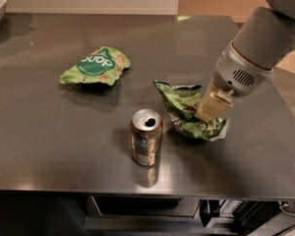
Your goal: Move green jalapeno chip bag near orange can
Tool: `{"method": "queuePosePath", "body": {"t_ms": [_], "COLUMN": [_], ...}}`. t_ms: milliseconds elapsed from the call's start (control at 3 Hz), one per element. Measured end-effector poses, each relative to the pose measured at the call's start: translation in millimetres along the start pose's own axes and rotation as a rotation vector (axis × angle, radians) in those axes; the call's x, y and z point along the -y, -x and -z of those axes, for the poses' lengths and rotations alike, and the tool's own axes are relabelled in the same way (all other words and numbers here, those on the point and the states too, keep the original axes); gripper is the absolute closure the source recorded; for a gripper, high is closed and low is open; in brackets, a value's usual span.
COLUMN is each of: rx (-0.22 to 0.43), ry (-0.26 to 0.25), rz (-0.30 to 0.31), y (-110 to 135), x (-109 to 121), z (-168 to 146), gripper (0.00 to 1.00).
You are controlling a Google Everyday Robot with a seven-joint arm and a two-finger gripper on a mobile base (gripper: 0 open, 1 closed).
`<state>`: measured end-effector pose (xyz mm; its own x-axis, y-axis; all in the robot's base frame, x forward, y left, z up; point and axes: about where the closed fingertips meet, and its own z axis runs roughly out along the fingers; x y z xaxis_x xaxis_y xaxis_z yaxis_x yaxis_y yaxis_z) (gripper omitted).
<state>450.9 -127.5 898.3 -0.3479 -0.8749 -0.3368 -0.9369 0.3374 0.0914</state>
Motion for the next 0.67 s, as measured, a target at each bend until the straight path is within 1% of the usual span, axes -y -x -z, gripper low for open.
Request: {"method": "queuePosePath", "body": {"t_ms": [333,667], "rx": [-0.020,-0.016], "ry": [0.010,0.005], "rz": [0.015,0.016], "y": [-2.4,-0.8], "x": [-11.4,-10.6], "z": [-4.3,-4.6], "gripper": [0.60,0.37]}}
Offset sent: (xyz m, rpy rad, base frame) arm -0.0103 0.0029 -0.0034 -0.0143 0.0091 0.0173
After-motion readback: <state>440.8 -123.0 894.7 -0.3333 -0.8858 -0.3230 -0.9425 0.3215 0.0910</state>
